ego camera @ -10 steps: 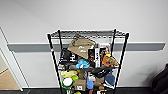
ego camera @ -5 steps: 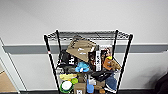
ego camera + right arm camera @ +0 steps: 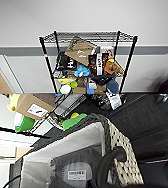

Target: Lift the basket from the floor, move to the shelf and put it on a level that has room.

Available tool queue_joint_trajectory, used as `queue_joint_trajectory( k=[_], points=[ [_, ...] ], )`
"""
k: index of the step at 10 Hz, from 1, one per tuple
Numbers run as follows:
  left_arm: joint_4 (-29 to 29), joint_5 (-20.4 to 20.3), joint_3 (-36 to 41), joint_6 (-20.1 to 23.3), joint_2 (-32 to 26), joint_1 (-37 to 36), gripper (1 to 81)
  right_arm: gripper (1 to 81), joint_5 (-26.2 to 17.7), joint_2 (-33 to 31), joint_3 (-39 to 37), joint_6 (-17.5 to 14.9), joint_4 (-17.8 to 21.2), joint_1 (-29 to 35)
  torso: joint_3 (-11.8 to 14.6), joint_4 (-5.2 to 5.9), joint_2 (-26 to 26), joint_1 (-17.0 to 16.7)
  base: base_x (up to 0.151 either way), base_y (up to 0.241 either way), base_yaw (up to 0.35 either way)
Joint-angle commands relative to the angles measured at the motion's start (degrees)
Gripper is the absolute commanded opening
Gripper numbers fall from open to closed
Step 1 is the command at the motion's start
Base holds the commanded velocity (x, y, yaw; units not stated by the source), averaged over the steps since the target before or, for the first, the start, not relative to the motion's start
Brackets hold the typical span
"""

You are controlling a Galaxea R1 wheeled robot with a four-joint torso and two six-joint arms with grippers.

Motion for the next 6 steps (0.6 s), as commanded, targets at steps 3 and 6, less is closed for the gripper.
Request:
queue_joint_trajectory(
  k=[3,6],
  points=[
    [0.1,0.72,2.46,-0.06,-1.26,-6.11,1.0,1.0,-1.32,-0.62,1.99,-0.25,-0.82,6.05,0.0,0.0,0.0,-0.02,0.138,0.0,0.0],
    [0.1,0.72,2.46,-0.06,-1.17,-6.11,1.0,1.0,-1.32,-0.62,1.9,-0.25,-0.82,5.97,0.0,0.0,0.02,0.0,0.137,0.0,0.0]
  ],
)
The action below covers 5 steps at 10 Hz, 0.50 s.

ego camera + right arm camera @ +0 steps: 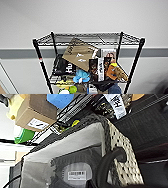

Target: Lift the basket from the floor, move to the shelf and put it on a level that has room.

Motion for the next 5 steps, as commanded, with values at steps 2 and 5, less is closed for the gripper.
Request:
queue_joint_trajectory(
  k=[2,5],
  points=[
    [0.12,0.7,2.43,-0.06,-1.15,-6.11,1.0,1.0,-1.32,-0.62,1.72,-0.25,-0.82,5.95,0.0,0.0,0.0,0.0,0.137,0.0,0.0],
    [0.13,0.7,2.43,-0.06,-1.24,-6.11,1.0,1.0,-1.32,-0.62,1.72,-0.25,-0.82,5.86,0.0,0.0,0.0,0.02,0.118,0.0,0.0]
  ],
)
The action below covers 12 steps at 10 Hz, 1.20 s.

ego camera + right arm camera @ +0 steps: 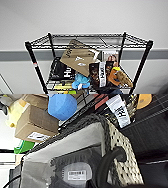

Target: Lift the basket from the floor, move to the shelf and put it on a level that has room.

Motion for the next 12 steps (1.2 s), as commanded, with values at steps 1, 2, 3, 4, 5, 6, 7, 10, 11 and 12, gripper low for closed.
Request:
queue_joint_trajectory(
  k=[1,2,3,4,5,6,7,10,11,12],
  points=[
    [0.12,0.74,2.43,-0.06,-1.26,-5.95,1.0,1.0,-1.36,-0.62,1.72,-0.25,-0.82,5.7,0.0,0.0,0.0,-0.02,0.093,0.0,0.0],
    [0.12,0.74,2.43,-0.06,-1.26,-5.95,1.0,1.0,-1.36,-0.62,1.81,-0.25,-0.82,5.7,0.0,0.0,0.0,0.0,0.088,0.0,0.0],
    [0.12,0.74,2.43,-0.06,-1.26,-5.95,1.0,1.0,-1.36,-0.62,1.81,-0.25,-0.82,5.7,0.0,0.0,-0.02,-0.06,0.072,0.0,0.0],
    [0.12,0.74,2.43,-0.06,-1.26,-5.95,1.0,1.0,-1.36,-0.7,1.9,-0.25,-0.82,5.7,0.0,0.0,0.0,-0.04,0.0,0.0,0.0],
    [0.12,0.74,2.43,-0.06,-1.26,-5.95,1.0,1.0,-1.36,-0.71,1.9,-0.25,-0.82,5.7,-0.02,0.0,0.02,0.0,0.0,0.0,0.0],
    [0.12,0.74,2.43,-0.06,-1.26,-5.95,1.0,1.0,-1.36,-0.71,1.9,-0.25,-0.82,5.7,-0.02,0.0,0.02,0.0,0.0,0.0,0.0],
    [0.12,0.74,2.43,-0.06,-1.35,-5.95,1.0,1.0,-1.36,-0.71,1.99,-0.25,-0.82,5.7,0.0,0.0,0.0,-0.04,0.0,0.0,0.0],
    [0.21,0.74,5.05,0.03,-2.83,-5.95,1.0,1.0,-1.27,-2.11,5.57,-0.34,-0.99,5.79,0.0,0.0,0.0,-0.06,0.0,0.0,0.0],
    [0.21,0.47,7.52,0.12,-4.41,-5.95,1.0,1.0,-1.27,-3.6,8.64,-0.34,-1.16,6.23,0.0,0.0,0.0,-0.06,0.0,0.0,0.0],
    [0.21,0.21,9.64,0.21,-5.83,-6.04,1.0,1.0,-1.18,-5.45,12.36,-0.34,-1.61,6.58,0.0,0.0,0.0,-0.06,0.0,0.0,0.0]
  ],
)
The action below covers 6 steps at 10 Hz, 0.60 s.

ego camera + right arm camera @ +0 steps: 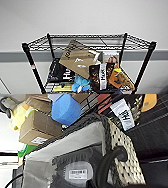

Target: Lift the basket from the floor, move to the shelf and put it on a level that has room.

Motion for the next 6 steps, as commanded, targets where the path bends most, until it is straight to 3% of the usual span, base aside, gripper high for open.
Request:
queue_joint_trajectory(
  k=[1,6],
  points=[
    [0.19,0.06,8.96,0.3,-5.47,-6.13,1.0,1.0,-1.34,-5.87,12.78,-0.17,-1.7,6.93,0.0,0.0,0.0,0.0,0.0,0.0,0.0],
    [1.86,-2.04,22.67,0.91,-13.99,-7.44,1.0,1.0,0.15,-15.36,29.4,-0.25,-2.13,8.33,0.0,0.0,0.0,0.0,0.0,0.0,0.0]
  ],
)
